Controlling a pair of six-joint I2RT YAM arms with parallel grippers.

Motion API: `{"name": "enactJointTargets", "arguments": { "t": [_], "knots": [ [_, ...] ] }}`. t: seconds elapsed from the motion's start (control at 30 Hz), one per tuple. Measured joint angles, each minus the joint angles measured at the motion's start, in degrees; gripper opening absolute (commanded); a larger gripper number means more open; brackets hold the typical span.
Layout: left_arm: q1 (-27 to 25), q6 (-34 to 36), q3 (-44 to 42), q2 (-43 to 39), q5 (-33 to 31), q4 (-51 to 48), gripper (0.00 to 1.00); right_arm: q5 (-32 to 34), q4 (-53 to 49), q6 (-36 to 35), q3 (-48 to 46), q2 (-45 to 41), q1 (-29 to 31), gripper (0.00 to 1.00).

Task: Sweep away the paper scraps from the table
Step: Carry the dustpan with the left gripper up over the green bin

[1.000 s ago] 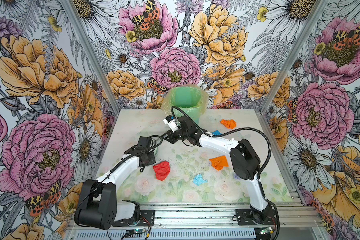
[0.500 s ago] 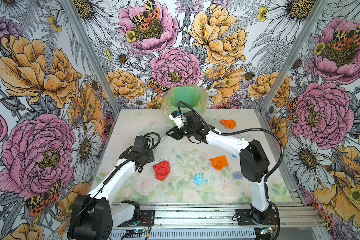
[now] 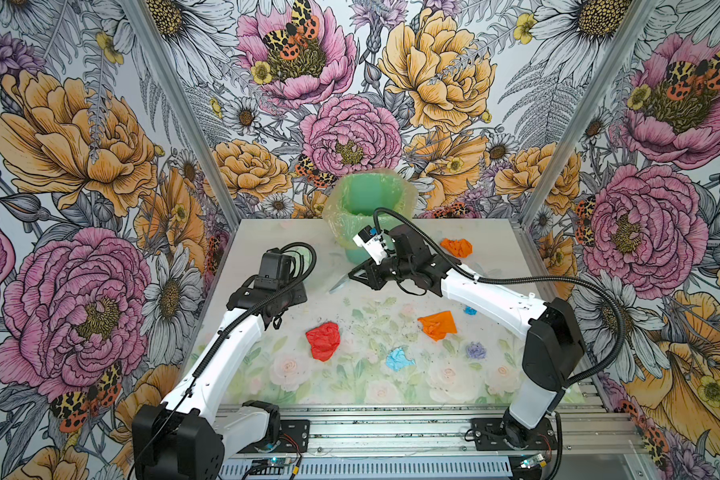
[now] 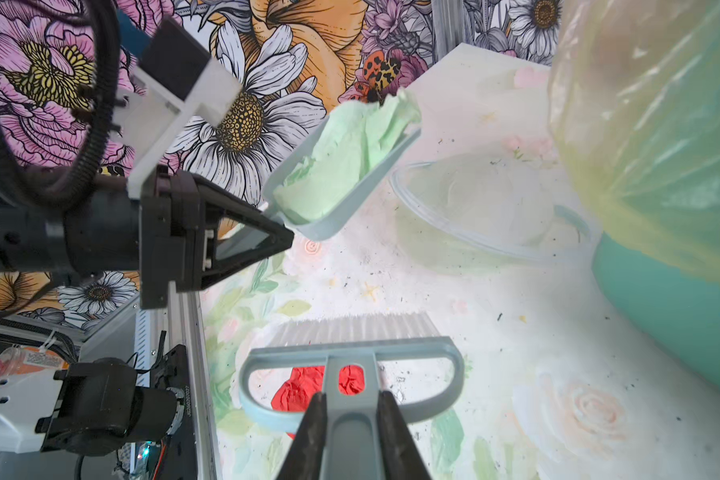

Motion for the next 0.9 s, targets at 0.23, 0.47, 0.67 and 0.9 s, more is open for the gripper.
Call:
{"name": "enactJointTargets", "arguments": {
  "t": [0.23,0.47,0.67,0.9],
  "knots": [
    [-2.2,-0.4,9.2,3.3,-1.1,-1.7,0.0,-0.2,-0.9,0.0,-8.4,-7.5,-2.5,0.0],
    [-5.3,0.5,20.9,9.8,-2.2,-3.8,0.0,-0.2,-1.4,0.0,-15.6,-14.2,-5.0,0.0],
    [-7.7,2.4,30.8,17.0,-3.0,-5.9,0.0,-0.1,-1.3,0.1,-19.5,-17.9,-6.3,0.0],
    [-9.1,5.5,45.3,26.7,-3.0,-8.4,0.0,0.1,-1.3,0.2,-23.5,-21.1,-7.2,0.0]
  ]
}}
